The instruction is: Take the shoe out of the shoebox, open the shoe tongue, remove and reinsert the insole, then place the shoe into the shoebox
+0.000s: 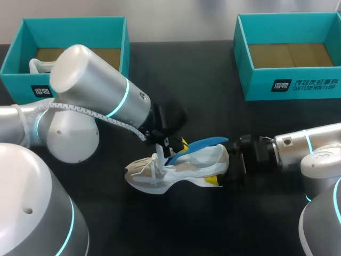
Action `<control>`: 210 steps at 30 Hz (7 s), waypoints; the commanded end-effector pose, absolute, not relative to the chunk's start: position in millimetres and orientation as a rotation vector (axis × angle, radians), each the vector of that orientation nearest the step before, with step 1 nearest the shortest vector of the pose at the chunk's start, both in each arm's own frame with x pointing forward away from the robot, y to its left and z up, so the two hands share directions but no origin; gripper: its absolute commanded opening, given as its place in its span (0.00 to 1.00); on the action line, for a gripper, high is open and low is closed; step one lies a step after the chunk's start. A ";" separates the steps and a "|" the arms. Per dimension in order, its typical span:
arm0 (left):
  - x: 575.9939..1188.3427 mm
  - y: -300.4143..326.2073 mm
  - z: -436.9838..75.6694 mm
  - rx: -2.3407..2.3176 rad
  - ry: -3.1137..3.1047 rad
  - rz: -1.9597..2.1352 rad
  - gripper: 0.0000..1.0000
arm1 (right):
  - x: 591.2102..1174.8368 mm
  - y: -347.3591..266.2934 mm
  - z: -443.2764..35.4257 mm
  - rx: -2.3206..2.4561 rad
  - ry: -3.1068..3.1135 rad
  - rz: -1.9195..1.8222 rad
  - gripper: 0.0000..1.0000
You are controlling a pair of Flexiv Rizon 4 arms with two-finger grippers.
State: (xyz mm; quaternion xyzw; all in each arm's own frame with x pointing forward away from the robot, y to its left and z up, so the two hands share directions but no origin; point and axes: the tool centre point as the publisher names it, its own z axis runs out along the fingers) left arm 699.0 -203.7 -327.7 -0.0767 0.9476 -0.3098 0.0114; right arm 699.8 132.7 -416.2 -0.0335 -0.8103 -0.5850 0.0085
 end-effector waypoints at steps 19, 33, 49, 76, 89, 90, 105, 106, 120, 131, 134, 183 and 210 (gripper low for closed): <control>679.7 -211.9 -304.7 -0.075 2.851 -0.879 0.91 | 699.0 133.7 -417.0 -0.106 -2.536 -1.822 0.00; 678.9 -243.4 -304.0 -0.078 2.709 -0.720 0.74 | 699.0 133.7 -417.0 -0.106 -2.536 -1.822 0.00; 687.1 -245.2 -326.1 -0.158 2.653 -0.656 0.44 | 699.0 133.7 -417.0 -0.106 -2.536 -1.822 0.00; 700.9 -261.6 -316.3 -0.250 2.611 -0.734 0.16 | 699.0 133.7 -417.0 -0.106 -2.536 -1.822 0.00; 695.5 -263.5 -326.6 -0.215 2.585 -0.774 0.77 | 699.0 133.7 -417.0 -0.106 -2.536 -1.822 0.00; 695.2 -263.9 -326.5 -0.210 2.582 -0.784 0.75 | 699.0 133.7 -417.0 -0.106 -2.536 -1.822 0.00; 705.6 -271.9 -336.1 -0.201 2.543 -0.853 0.48 | 699.0 133.7 -417.0 -0.106 -2.536 -1.822 0.00; 706.2 -272.4 -337.0 -0.200 2.542 -0.855 0.48 | 699.0 133.7 -417.0 -0.106 -2.536 -1.822 0.00; 714.1 -277.9 -343.2 -0.212 2.537 -0.886 0.00 | 699.0 133.7 -417.0 -0.106 -2.536 -1.822 0.00; 725.8 -281.8 -332.3 -0.222 2.617 -0.994 0.00 | 699.0 133.7 -417.0 -0.106 -2.536 -1.822 0.00; 729.1 -284.3 -324.1 -0.224 2.651 -1.027 0.00 | 699.0 133.7 -417.0 -0.106 -2.536 -1.822 0.00; 632.8 -290.0 -32.8 -0.004 2.697 -1.754 0.00 | 699.0 133.7 -417.0 -0.106 -2.536 -1.822 0.00; 618.4 -244.5 10.1 -0.070 2.609 -2.030 0.00 | 699.0 133.7 -417.0 -0.106 -2.536 -1.822 0.00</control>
